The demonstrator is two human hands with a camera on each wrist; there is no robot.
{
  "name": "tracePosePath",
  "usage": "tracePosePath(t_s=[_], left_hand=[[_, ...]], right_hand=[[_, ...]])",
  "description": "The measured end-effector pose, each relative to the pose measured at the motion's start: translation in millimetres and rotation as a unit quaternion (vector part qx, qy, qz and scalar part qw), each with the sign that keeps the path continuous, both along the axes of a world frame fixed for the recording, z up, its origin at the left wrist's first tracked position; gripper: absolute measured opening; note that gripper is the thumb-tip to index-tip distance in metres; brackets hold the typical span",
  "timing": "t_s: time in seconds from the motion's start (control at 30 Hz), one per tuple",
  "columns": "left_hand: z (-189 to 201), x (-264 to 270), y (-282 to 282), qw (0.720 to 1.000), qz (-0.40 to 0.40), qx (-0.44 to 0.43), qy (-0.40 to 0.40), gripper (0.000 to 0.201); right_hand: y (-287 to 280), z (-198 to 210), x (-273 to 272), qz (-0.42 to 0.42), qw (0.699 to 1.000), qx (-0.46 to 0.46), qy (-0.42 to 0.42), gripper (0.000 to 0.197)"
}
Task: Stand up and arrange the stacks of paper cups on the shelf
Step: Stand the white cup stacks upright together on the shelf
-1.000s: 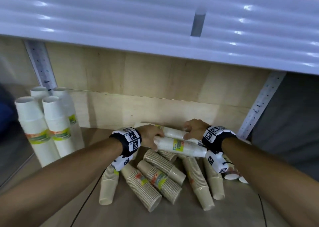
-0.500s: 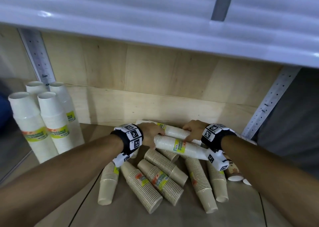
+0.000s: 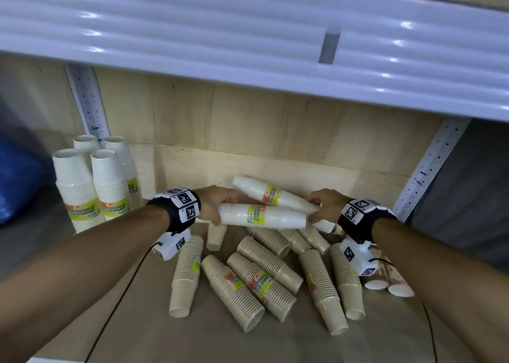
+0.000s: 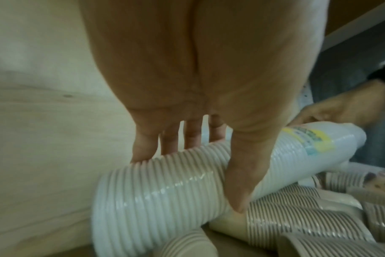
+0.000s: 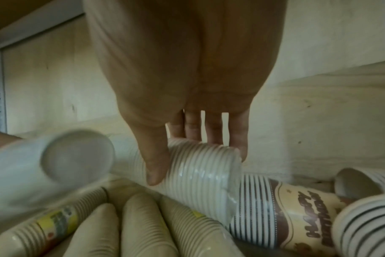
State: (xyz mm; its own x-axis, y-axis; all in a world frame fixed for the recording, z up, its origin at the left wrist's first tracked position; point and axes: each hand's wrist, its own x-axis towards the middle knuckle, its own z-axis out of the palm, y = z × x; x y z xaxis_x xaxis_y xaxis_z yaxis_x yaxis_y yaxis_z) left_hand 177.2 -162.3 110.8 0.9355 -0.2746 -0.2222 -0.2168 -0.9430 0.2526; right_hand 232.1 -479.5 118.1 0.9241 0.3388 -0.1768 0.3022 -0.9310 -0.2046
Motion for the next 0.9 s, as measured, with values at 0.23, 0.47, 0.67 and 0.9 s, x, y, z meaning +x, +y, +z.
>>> tracePosePath(t_s=[0.23, 0.47, 0.67, 0.9], left_hand=[[19, -34, 37, 0.979, 0.088, -0.158, -0.091, 0.063], [29, -80, 61, 0.931, 0.169, -0.3, -0.119, 0.062], [30, -122, 80, 0.902, 0.221, -0.355, -0.108, 0.065], [20, -165, 101, 0.891, 0.282, -0.343, -0.095, 0.053]], right_hand=[[16, 15, -23, -0.018, 0.996, 0.077, -0.047, 0.058], [78, 20, -55, -0.038, 0.969, 0.239, -0.043, 0.051], [152, 18, -92, -0.056, 0.93, 0.362, 0.019, 0.053], [233, -39, -92, 0.007, 0.918, 0.389, 0.075, 0.077]])
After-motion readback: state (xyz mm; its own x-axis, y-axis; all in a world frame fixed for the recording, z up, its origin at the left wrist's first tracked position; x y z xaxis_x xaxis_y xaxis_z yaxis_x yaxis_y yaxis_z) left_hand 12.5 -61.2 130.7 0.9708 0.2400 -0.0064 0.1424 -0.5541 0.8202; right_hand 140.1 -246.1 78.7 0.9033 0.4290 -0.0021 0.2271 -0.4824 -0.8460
